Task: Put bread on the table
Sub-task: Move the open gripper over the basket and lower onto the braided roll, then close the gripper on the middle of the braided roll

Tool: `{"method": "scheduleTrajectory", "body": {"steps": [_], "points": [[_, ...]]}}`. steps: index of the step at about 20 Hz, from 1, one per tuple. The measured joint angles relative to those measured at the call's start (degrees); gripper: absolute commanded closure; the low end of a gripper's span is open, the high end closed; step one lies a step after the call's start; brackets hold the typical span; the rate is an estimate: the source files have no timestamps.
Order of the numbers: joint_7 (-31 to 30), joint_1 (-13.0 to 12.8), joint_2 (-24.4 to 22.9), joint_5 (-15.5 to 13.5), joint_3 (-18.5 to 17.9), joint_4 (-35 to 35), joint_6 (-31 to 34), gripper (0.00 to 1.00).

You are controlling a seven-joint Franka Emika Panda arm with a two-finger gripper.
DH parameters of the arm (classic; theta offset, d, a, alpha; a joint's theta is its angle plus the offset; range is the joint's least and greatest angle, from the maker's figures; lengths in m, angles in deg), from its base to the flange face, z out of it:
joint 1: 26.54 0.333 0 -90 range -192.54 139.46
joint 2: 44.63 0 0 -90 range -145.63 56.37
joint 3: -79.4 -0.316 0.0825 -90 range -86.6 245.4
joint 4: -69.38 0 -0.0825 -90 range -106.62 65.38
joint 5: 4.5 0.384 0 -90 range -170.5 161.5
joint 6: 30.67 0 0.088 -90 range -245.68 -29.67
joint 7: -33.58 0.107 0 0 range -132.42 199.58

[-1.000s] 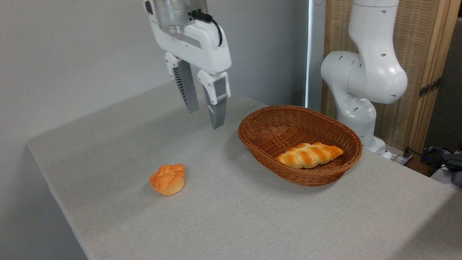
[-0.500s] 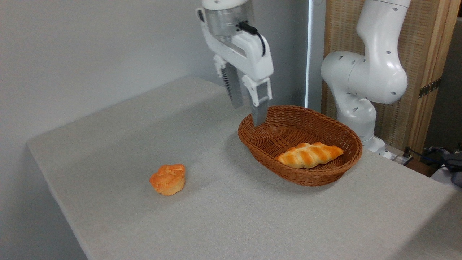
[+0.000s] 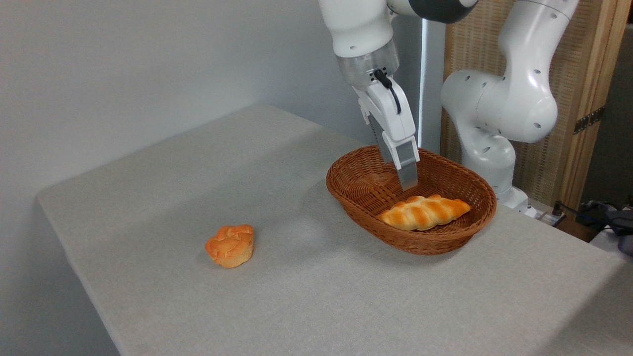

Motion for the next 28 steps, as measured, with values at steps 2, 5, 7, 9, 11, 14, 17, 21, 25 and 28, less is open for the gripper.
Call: {"method": "scheduleTrajectory", "body": {"steps": [2,5,7,9,11,14,17,21,25,28], "points": [[0.00,-0.06,-0.54,0.33,-0.02,-1.39,0.00,0.00],[0.00,-0.05,-0.61,0.73,-0.53,-2.66,0.00,0.00],[0.20,-0.05,-0.61,2.44,-1.45,-3.17,0.00,0.00],[1.36,-0.05,-0.61,3.78,-2.04,-3.75,0.00,0.00],[1.86,-0.05,-0.61,4.16,-2.59,-4.33,-0.34,0.00],[1.94,-0.05,-0.59,4.20,-3.47,-5.51,-1.78,0.00],[1.95,-0.05,-0.50,4.20,-3.61,-7.33,-4.34,0.00],[1.95,-0.05,-0.42,4.20,-3.68,-8.69,-6.05,0.00],[1.95,-0.05,-0.37,4.20,-3.73,-9.39,-7.12,0.00],[1.95,-0.05,-0.36,4.49,-3.75,-9.93,-7.78,0.00]]}}
